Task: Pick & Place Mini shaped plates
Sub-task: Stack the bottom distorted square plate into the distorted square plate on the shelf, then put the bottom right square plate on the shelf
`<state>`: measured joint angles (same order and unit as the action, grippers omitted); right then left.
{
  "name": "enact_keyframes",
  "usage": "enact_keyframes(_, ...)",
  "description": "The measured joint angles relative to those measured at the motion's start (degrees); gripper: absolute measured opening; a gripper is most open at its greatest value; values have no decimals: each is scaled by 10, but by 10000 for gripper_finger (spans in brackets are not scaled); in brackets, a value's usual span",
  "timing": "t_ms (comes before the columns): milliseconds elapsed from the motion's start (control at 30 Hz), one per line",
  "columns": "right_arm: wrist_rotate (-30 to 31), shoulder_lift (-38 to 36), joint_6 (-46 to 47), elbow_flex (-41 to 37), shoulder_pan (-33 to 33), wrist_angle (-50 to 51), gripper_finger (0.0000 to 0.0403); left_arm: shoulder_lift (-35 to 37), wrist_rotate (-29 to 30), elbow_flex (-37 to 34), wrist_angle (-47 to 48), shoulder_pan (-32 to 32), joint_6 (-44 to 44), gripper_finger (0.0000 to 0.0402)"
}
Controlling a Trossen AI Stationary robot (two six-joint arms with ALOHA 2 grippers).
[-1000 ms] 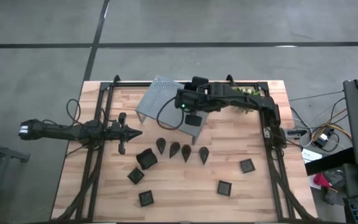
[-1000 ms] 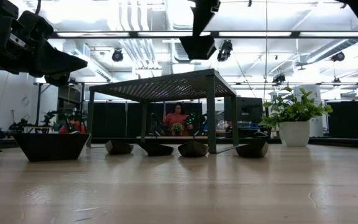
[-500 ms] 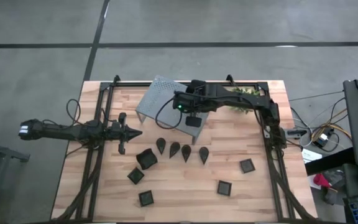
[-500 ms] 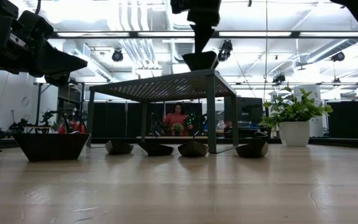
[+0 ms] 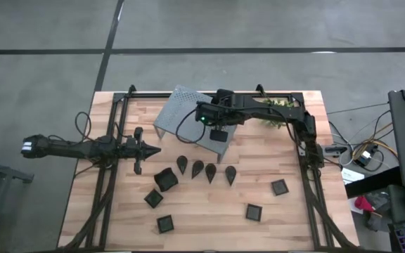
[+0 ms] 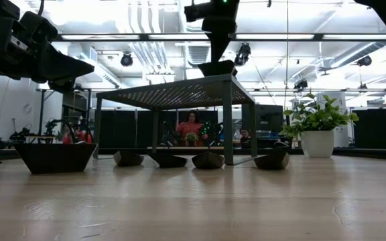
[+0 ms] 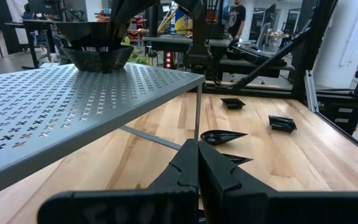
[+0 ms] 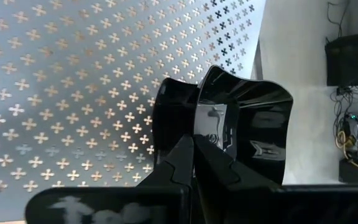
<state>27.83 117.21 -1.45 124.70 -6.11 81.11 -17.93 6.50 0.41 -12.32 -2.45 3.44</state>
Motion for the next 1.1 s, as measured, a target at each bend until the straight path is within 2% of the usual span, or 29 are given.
enact_keyframes(600,2,0,4,-25,-3,-14,11,0,0,0,0,0,0,0)
enact_keyframes(900,2,-1,12,-24,-2,-14,77,0,0,0,0,0,0,0)
enact_keyframes(1100,-14,-12,23,-24,27,-7,112,0,0,0,0,0,0,0)
